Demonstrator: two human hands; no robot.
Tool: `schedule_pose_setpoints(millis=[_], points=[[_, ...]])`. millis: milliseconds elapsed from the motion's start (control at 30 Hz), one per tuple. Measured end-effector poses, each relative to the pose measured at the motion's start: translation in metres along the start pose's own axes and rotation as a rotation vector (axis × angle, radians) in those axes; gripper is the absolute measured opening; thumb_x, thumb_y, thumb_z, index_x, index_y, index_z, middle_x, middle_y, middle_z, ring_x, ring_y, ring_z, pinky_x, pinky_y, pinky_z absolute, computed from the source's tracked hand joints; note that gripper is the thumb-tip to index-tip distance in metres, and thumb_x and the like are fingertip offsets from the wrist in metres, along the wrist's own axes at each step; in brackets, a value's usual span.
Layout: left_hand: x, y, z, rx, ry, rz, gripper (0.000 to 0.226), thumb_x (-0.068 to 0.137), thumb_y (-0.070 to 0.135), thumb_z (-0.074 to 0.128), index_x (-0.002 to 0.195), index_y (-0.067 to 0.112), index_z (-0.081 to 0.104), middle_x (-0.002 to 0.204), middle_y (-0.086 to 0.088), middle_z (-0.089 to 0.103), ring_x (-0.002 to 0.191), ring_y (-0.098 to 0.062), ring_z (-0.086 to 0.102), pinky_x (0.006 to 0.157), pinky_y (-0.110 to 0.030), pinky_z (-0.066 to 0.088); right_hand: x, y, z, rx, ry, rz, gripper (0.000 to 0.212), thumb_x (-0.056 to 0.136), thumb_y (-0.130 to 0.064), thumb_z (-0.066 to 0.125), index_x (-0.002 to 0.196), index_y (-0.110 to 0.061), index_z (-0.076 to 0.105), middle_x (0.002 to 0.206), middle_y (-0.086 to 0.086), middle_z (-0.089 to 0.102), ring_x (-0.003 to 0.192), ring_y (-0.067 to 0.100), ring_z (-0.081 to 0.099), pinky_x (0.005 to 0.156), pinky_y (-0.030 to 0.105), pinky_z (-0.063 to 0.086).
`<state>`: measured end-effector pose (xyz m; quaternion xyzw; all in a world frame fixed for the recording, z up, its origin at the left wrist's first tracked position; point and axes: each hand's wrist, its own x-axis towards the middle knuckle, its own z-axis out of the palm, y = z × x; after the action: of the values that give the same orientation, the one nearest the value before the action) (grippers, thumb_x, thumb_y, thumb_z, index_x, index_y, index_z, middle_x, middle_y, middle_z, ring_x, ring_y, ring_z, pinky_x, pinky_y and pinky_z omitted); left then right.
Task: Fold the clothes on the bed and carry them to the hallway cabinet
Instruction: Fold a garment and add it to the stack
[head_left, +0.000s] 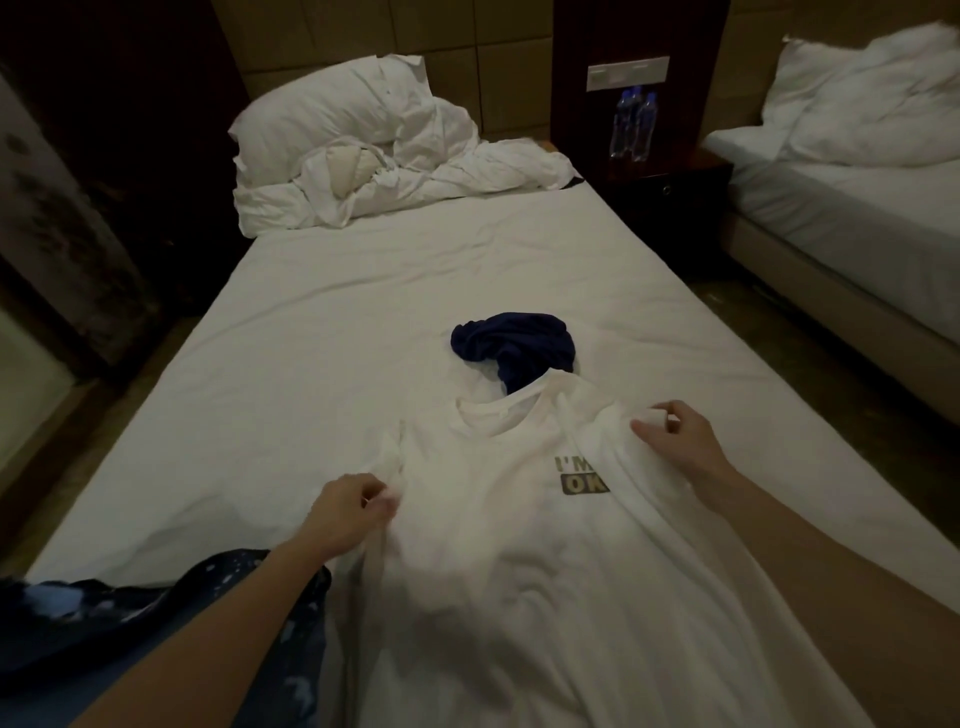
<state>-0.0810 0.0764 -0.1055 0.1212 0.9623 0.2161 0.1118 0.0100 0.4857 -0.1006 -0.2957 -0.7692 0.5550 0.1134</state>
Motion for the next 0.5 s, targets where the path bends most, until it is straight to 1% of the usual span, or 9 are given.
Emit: schedule_pose_setpoints(millis=[33, 67, 133, 200, 267, 333, 400, 467, 500], points=[[0.001, -0.003, -0.002, -0.014, 0.063, -0.022, 0.03, 0.094, 0.026, 0.064, 0.068, 0.015, 0.055, 0.067, 0.001, 0.057, 0.065, -0.015, 0.056, 0.058, -0.023, 0.036, -0.001, -0.005, 0.003, -0.015, 0.055, -0.018, 0.021, 0.088, -0.022, 0.071, 0.103, -0.012, 0.061, 0.093, -0.001, 0.06, 0.09, 0.023, 0.058, 0.076, 0.032, 0.046], [0.002, -0.006, -0.005, -0.019, 0.124, -0.048, 0.036, 0.096, 0.021, 0.06, 0.063, 0.012, 0.048, 0.06, 0.0, 0.052, 0.059, -0.017, 0.051, 0.055, -0.025, 0.033, -0.004, -0.01, 0.005, -0.053, 0.115, -0.044, 0.017, 0.088, -0.018, 0.068, 0.102, -0.012, 0.062, 0.09, -0.001, 0.06, 0.089, 0.023, 0.057, 0.076, 0.031, 0.044], [0.001, -0.008, -0.014, -0.069, 0.253, -0.109, 0.035, 0.1, 0.02, 0.052, 0.068, 0.008, 0.049, 0.063, -0.003, 0.054, 0.062, -0.023, 0.053, 0.056, -0.031, 0.034, -0.008, -0.022, 0.015, -0.105, 0.184, -0.123, 0.016, 0.089, -0.011, 0.062, 0.104, -0.013, 0.066, 0.093, 0.0, 0.064, 0.091, 0.021, 0.059, 0.078, 0.029, 0.044], [-0.003, -0.001, -0.024, -0.131, 0.37, -0.148, 0.034, 0.103, 0.025, 0.043, 0.073, 0.011, 0.047, 0.068, -0.005, 0.055, 0.063, -0.023, 0.054, 0.056, -0.032, 0.034, -0.015, -0.034, 0.031, -0.126, 0.178, -0.227, 0.021, 0.089, -0.004, 0.058, 0.105, -0.015, 0.068, 0.096, 0.0, 0.066, 0.091, 0.018, 0.061, 0.077, 0.024, 0.046], [-0.004, 0.012, -0.036, -0.208, 0.433, -0.139, 0.035, 0.104, 0.026, 0.041, 0.073, 0.01, 0.044, 0.069, -0.007, 0.054, 0.063, -0.022, 0.052, 0.054, -0.033, 0.033, -0.025, -0.043, 0.054, -0.146, 0.087, -0.311, 0.026, 0.088, -0.002, 0.06, 0.106, -0.017, 0.07, 0.096, -0.002, 0.068, 0.086, 0.013, 0.062, 0.067, 0.009, 0.044], [0.001, 0.029, -0.048, -0.301, 0.456, -0.101, 0.036, 0.104, 0.023, 0.042, 0.071, 0.009, 0.043, 0.067, -0.006, 0.052, 0.06, -0.019, 0.048, 0.054, -0.032, 0.033, -0.037, -0.045, 0.079, -0.115, -0.15, -0.316, 0.038, 0.088, -0.001, 0.062, 0.118, -0.023, 0.067, 0.104, -0.002, 0.067, 0.089, 0.009, 0.063, 0.06, 0.007, 0.046], [0.012, 0.047, -0.057, -0.443, 0.435, -0.1, 0.036, 0.102, 0.021, 0.047, 0.068, 0.011, 0.044, 0.065, -0.005, 0.049, 0.059, -0.019, 0.043, 0.054, -0.032, 0.031, -0.051, -0.04, 0.098, -0.106, -0.41, -0.315, 0.055, 0.086, 0.005, 0.056, 0.129, -0.029, 0.06, 0.124, -0.003, 0.061, 0.108, 0.01, 0.061, 0.074, 0.015, 0.052], [0.025, 0.067, -0.062, -0.637, 0.359, -0.14, 0.03, 0.1, 0.019, 0.052, 0.071, 0.01, 0.05, 0.067, -0.008, 0.047, 0.06, -0.02, 0.041, 0.053, -0.03, 0.03, -0.058, -0.029, 0.105, -0.133, -0.467, -0.364, 0.062, 0.086, 0.008, 0.048, 0.135, -0.029, 0.055, 0.139, -0.01, 0.051, 0.122, 0.009, 0.053, 0.096, 0.025, 0.05], [0.032, 0.077, -0.062, -0.752, 0.302, -0.171, 0.023, 0.099, 0.018, 0.053, 0.078, 0.008, 0.055, 0.072, -0.01, 0.048, 0.063, -0.02, 0.043, 0.053, -0.028, 0.033, -0.061, -0.023, 0.104, -0.127, -0.444, -0.373, 0.061, 0.087, 0.008, 0.045, 0.136, -0.027, 0.055, 0.14, -0.011, 0.051, 0.124, 0.007, 0.053, 0.101, 0.028, 0.048]])
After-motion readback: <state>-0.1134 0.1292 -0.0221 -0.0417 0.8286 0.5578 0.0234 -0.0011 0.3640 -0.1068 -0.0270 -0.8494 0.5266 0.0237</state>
